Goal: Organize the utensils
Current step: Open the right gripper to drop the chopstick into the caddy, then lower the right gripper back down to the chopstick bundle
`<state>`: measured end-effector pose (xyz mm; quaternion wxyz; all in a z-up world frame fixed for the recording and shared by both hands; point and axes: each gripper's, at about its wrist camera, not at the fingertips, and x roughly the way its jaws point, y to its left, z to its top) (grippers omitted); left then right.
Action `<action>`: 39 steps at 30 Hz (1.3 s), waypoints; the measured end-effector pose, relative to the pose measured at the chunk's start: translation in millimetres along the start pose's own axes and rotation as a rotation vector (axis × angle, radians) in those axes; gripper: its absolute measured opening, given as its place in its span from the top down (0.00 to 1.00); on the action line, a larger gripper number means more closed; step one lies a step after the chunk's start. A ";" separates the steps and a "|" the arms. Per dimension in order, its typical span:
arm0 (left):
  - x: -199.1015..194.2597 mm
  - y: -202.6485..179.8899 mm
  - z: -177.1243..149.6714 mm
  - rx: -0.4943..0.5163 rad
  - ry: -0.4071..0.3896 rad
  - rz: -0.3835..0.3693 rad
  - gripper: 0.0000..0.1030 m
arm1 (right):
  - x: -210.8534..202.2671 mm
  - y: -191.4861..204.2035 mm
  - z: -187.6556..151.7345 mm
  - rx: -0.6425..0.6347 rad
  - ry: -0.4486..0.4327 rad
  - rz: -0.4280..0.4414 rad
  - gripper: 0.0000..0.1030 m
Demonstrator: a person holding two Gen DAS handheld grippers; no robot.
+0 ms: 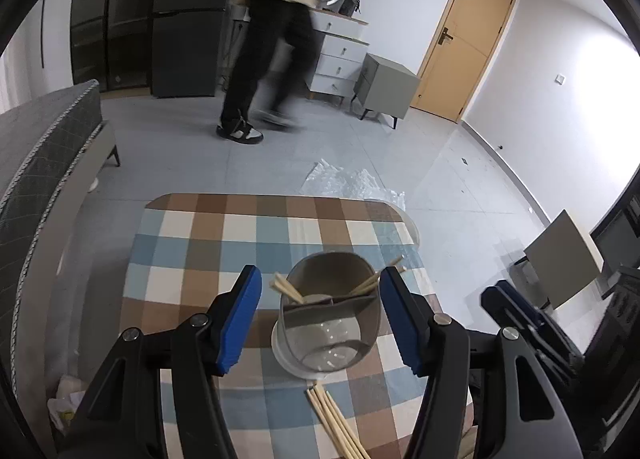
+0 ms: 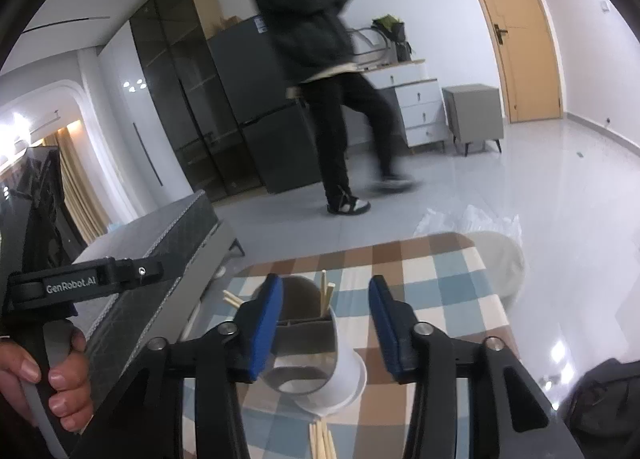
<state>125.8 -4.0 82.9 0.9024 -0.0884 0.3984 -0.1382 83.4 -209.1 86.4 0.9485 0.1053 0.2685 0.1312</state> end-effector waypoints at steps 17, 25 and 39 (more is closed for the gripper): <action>-45.0 -4.6 -47.8 0.026 -0.118 0.096 0.22 | -48.5 9.7 -34.8 -0.024 -0.038 -0.011 0.20; -45.1 -2.9 -75.1 0.046 -0.145 0.132 0.17 | -49.3 13.2 -63.2 -0.032 -0.004 -0.025 0.11; -8.0 14.0 -125.1 0.001 -0.070 0.168 0.16 | -21.5 5.7 -111.0 -0.063 0.131 -0.067 0.08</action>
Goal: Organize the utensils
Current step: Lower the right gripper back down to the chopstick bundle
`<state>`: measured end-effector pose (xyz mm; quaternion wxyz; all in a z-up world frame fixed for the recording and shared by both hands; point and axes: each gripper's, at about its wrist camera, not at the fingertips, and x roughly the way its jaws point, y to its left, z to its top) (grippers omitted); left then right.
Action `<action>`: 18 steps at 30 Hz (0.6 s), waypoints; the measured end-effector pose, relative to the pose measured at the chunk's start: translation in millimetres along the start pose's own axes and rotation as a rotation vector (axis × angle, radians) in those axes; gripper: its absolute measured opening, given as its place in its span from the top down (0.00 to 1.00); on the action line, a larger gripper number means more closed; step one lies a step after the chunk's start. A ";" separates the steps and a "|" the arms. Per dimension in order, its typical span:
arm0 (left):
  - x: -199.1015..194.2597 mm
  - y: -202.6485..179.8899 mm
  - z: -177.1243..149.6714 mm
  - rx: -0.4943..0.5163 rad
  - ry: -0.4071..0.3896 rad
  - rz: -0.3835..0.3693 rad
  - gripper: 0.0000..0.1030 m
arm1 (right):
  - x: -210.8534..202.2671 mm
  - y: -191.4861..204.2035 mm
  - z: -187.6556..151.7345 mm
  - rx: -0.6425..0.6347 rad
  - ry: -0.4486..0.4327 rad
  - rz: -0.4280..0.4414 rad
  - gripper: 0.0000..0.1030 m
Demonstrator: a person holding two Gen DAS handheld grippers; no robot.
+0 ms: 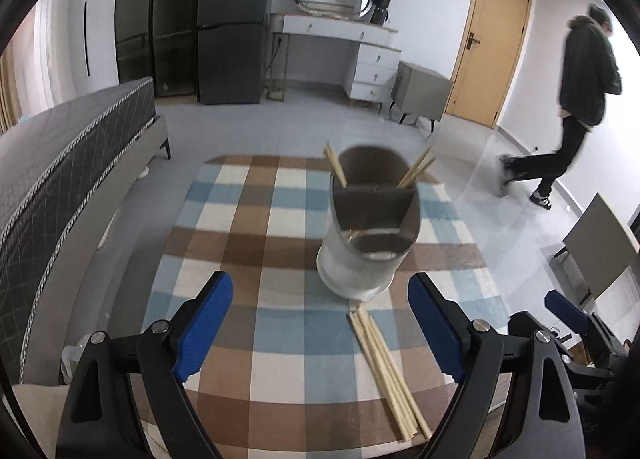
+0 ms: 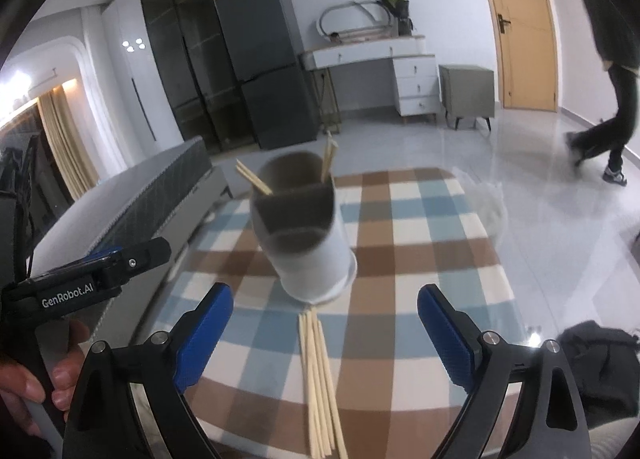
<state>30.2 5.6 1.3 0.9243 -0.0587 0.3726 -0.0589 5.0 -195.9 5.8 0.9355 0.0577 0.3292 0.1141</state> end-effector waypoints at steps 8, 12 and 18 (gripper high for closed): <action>25.5 7.1 -16.6 -0.029 0.046 0.013 0.16 | 24.4 -9.6 -16.8 0.023 0.102 -0.022 0.09; 39.4 12.2 -24.5 -0.025 0.061 0.035 0.16 | 40.8 -8.1 -22.9 0.009 0.157 -0.041 0.09; 66.1 20.4 -32.7 -0.069 0.171 0.024 0.16 | 67.7 -3.9 -33.0 -0.033 0.254 -0.078 0.15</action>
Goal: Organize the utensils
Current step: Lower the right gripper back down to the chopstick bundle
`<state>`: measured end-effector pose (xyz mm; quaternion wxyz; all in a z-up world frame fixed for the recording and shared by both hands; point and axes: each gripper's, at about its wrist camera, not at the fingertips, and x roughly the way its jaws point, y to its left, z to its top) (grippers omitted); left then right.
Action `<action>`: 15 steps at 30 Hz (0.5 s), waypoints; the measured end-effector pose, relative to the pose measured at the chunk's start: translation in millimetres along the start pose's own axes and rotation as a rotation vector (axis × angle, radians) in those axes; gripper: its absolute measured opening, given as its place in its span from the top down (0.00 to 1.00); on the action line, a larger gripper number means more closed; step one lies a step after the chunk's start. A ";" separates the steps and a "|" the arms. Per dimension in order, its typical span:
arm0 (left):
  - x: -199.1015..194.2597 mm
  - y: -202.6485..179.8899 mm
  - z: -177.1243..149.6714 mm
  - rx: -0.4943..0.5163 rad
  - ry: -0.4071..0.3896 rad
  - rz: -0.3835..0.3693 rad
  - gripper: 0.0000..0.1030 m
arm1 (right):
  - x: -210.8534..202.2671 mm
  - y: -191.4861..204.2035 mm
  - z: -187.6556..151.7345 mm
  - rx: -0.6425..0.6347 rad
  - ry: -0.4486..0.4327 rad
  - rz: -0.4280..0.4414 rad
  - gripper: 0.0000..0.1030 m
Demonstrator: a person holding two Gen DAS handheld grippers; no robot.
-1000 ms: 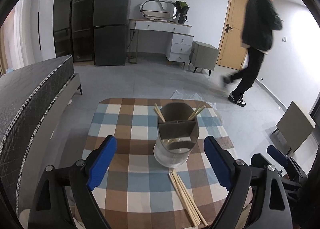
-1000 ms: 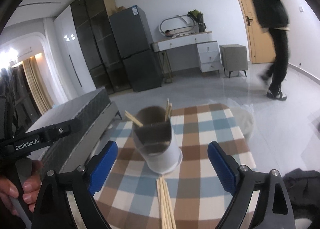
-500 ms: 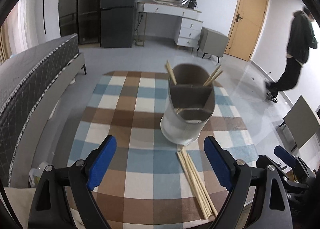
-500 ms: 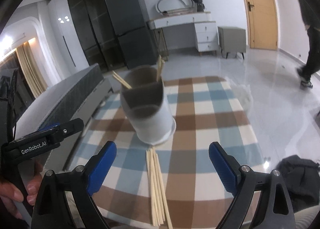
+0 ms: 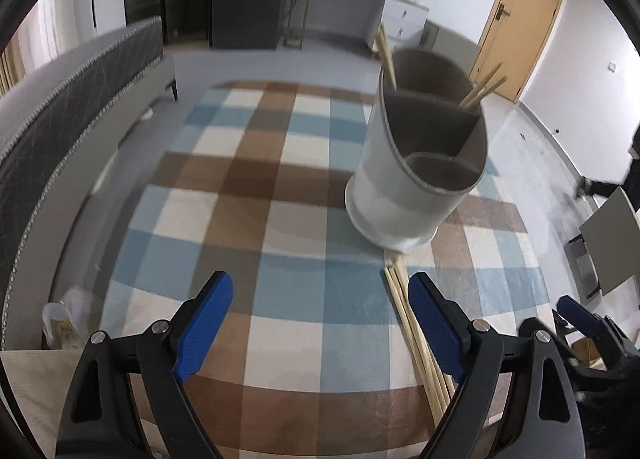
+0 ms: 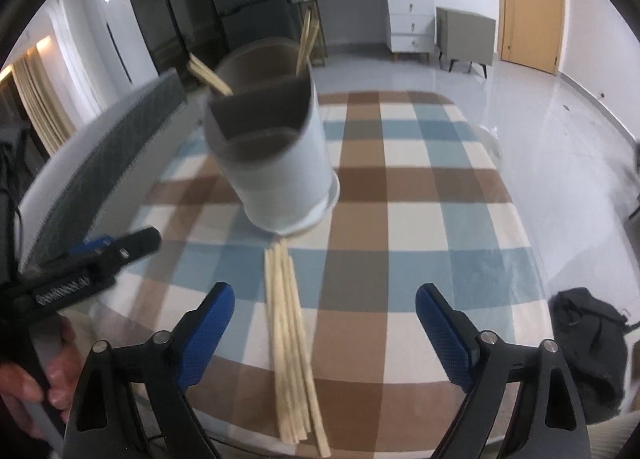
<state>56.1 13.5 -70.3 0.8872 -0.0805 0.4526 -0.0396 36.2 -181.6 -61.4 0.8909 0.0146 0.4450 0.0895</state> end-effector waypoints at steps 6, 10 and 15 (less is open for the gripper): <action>11.1 11.0 6.8 -0.068 0.030 -0.003 0.16 | 32.7 -0.9 0.5 0.004 0.101 -0.005 0.24; 22.6 19.3 8.9 -0.108 0.073 0.005 0.16 | 52.7 -0.2 3.1 0.001 0.153 -0.018 0.28; 33.5 27.4 9.3 -0.147 0.116 0.016 0.16 | 74.2 4.8 6.3 -0.021 0.197 -0.027 0.37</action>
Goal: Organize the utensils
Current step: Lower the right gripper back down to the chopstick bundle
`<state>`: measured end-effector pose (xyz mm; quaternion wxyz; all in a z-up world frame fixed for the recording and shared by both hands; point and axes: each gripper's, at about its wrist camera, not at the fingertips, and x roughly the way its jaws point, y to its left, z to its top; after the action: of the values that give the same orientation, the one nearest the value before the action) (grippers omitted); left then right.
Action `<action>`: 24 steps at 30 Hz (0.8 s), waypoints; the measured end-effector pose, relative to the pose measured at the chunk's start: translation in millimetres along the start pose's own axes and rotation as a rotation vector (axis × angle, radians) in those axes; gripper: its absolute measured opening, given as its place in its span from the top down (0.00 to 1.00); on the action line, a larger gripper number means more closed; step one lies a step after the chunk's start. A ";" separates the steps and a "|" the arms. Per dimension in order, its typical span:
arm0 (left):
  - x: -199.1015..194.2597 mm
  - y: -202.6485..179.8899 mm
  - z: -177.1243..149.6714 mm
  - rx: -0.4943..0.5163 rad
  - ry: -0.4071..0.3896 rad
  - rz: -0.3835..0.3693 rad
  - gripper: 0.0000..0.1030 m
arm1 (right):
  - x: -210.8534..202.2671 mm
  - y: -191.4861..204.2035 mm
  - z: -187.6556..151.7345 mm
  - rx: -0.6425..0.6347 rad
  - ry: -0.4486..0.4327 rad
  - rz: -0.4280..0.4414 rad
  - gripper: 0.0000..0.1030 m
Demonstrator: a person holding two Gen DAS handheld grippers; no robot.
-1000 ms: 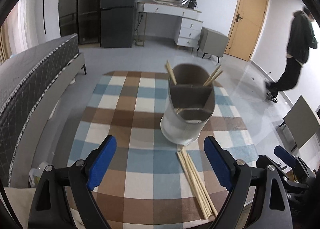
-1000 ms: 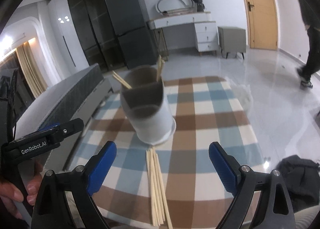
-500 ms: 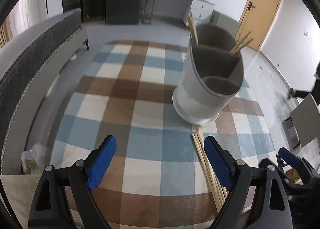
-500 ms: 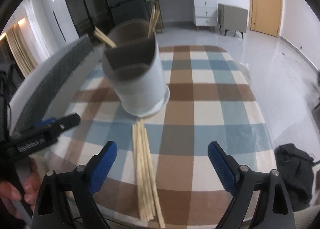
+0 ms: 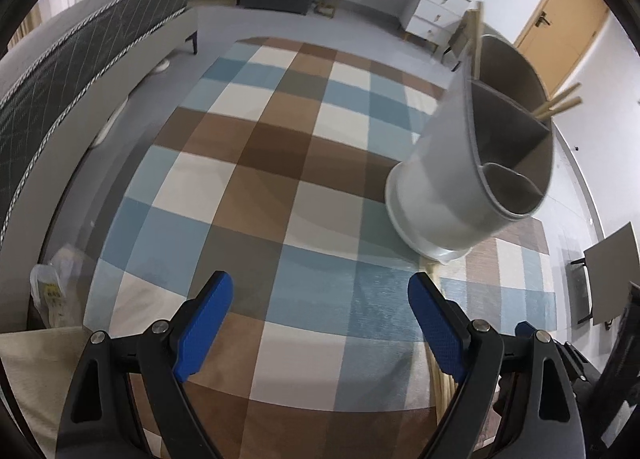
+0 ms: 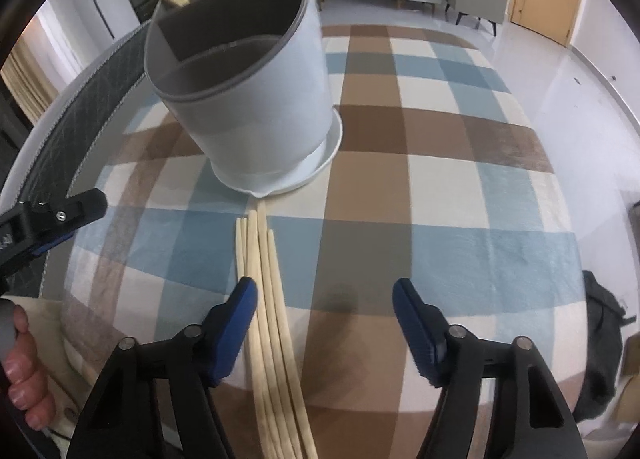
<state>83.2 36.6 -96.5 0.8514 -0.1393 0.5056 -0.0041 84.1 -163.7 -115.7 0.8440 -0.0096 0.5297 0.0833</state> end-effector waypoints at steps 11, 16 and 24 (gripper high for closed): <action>6.6 20.0 7.4 -0.083 0.030 0.031 0.17 | 33.5 25.2 12.2 -0.167 0.023 -0.051 0.55; 6.3 24.2 8.3 -0.099 0.027 0.039 0.16 | 33.1 36.5 11.6 -0.232 0.012 -0.081 0.57; 9.3 24.3 6.9 -0.095 0.042 0.042 0.16 | 32.4 36.7 11.8 -0.227 0.010 -0.081 0.63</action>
<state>90.4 60.3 -107.3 0.8328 -0.1688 0.5260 0.0347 102.9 -122.1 -136.9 0.8376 -0.1269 0.5202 0.1084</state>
